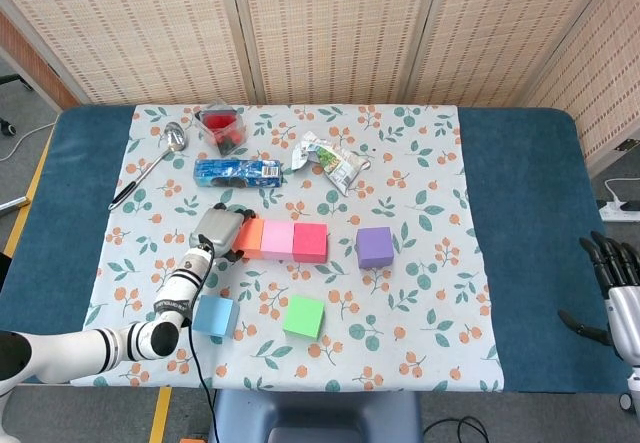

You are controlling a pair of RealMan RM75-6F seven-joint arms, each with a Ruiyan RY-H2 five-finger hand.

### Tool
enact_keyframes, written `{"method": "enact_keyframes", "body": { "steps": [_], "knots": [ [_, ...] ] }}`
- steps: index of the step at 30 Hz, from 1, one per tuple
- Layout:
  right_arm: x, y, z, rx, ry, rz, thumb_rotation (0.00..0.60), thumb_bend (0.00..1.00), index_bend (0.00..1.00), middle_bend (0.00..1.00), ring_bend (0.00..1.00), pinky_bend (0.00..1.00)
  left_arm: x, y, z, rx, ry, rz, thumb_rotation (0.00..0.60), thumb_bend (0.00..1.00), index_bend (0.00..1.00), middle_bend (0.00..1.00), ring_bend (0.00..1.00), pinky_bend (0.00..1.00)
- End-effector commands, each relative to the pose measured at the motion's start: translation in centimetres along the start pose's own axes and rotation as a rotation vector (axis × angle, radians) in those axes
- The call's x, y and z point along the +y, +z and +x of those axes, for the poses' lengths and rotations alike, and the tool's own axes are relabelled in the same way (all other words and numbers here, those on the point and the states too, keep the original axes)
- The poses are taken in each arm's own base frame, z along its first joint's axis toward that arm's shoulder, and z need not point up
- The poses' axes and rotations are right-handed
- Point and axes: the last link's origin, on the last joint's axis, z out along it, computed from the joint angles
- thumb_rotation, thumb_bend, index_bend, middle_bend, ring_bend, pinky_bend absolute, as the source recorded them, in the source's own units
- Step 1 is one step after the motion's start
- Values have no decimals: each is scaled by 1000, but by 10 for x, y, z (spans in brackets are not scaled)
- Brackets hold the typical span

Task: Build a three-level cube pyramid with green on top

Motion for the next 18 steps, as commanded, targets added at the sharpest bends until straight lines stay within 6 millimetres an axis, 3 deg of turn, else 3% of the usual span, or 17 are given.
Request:
{"method": "enact_keyframes", "body": {
  "steps": [1, 18],
  "knots": [
    [0, 0, 0, 0, 0, -1, 600, 0, 0, 0, 0, 0, 0, 0, -1, -1, 2, 1, 600, 322, 203, 383, 370, 161],
    [1, -1, 0, 3, 3, -8, 600, 0, 0, 0, 0, 0, 3, 0, -4, 6, 6, 1, 600, 322, 176, 376, 370, 154]
  ]
}}
